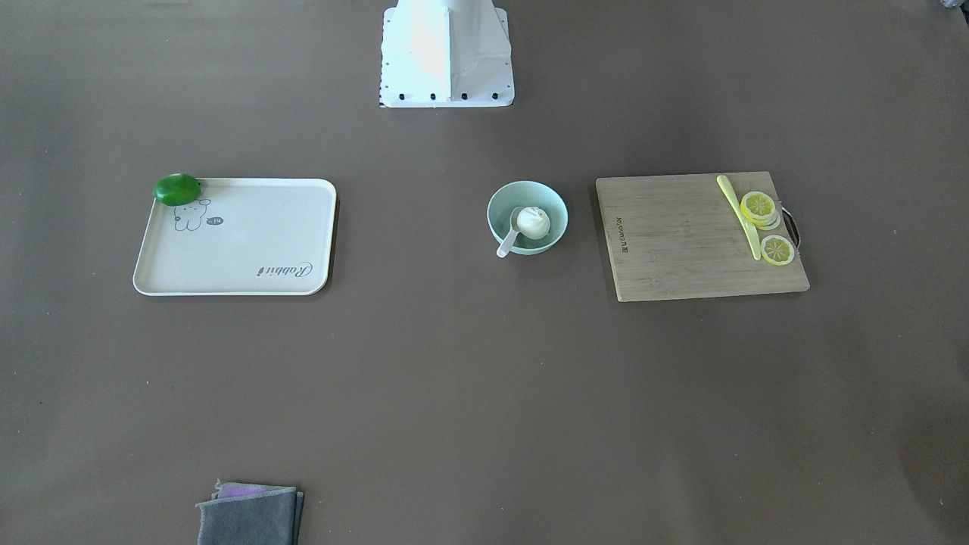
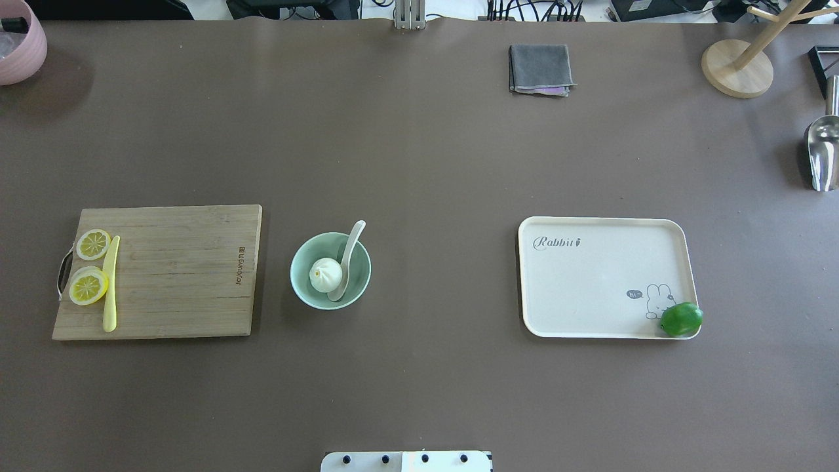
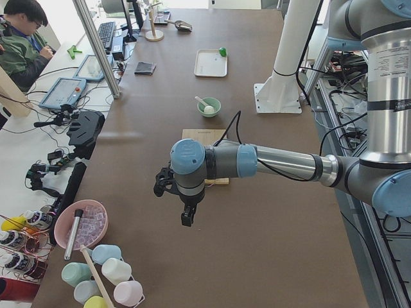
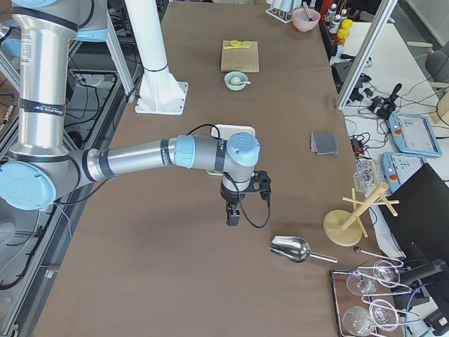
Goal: Put spoon and bun in bowl
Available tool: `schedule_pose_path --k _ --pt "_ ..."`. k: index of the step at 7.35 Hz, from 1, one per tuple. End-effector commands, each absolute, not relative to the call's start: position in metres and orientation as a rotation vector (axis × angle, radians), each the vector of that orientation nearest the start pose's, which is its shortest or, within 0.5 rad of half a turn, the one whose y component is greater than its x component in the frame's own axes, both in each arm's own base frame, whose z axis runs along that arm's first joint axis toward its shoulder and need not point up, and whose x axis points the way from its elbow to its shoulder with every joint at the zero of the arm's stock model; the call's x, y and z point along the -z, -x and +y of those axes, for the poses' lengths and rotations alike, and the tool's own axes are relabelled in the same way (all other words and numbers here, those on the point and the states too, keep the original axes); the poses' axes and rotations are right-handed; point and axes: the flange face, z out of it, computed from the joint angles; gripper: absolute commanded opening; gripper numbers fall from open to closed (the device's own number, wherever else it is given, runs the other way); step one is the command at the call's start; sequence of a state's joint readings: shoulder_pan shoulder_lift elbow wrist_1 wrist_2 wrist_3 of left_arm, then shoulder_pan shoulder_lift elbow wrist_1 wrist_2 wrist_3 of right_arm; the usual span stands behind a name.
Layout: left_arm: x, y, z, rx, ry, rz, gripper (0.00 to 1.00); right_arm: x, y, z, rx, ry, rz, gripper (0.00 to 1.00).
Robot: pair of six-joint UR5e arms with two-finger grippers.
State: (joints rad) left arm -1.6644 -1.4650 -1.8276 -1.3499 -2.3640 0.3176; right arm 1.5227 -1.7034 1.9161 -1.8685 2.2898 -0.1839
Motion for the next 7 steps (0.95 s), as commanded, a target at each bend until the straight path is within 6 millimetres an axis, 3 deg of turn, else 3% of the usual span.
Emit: schedule_pose_path --k 1,7 --pt "-0.605 0.103 -0.430 -0.182 -0.093 0.793 0.98 -0.584 -0.038 -0.423 0.210 0.040 -0.736 1.00" --pt "-0.611 0.102 -0.422 -0.178 -0.083 0.795 0.98 -0.584 -0.023 -0.423 0.243 0.054 -0.739 1.00"
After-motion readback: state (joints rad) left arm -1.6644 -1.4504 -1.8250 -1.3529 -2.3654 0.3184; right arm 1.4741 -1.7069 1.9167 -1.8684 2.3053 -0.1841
